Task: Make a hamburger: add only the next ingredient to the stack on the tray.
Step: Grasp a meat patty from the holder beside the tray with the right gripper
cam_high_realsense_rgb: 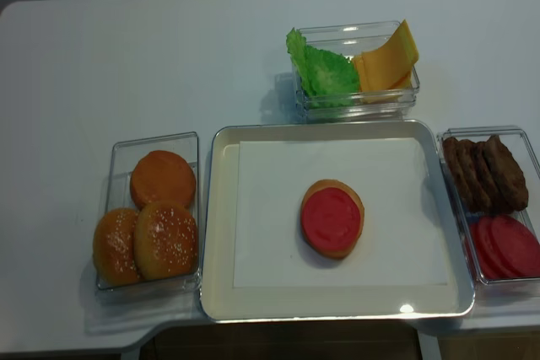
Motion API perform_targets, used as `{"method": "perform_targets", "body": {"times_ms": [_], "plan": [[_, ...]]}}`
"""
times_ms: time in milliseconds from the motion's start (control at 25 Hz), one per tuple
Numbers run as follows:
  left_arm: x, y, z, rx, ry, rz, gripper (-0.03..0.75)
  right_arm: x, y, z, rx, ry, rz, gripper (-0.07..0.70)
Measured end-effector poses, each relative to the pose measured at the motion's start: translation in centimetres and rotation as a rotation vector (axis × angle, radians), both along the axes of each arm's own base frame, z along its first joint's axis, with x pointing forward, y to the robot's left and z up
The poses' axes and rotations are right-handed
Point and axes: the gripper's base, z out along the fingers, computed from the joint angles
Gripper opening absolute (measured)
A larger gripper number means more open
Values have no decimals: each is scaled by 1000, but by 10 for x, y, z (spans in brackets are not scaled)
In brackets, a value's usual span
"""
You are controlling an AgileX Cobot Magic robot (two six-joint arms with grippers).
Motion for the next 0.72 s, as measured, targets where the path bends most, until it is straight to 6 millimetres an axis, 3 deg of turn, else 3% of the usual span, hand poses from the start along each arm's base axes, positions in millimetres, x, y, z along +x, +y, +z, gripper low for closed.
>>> {"method": "perform_targets", "body": {"times_ms": [720], "plan": [[0,0,0,0,0,0,417,0,0,0,-4,-1,3,405]]}}
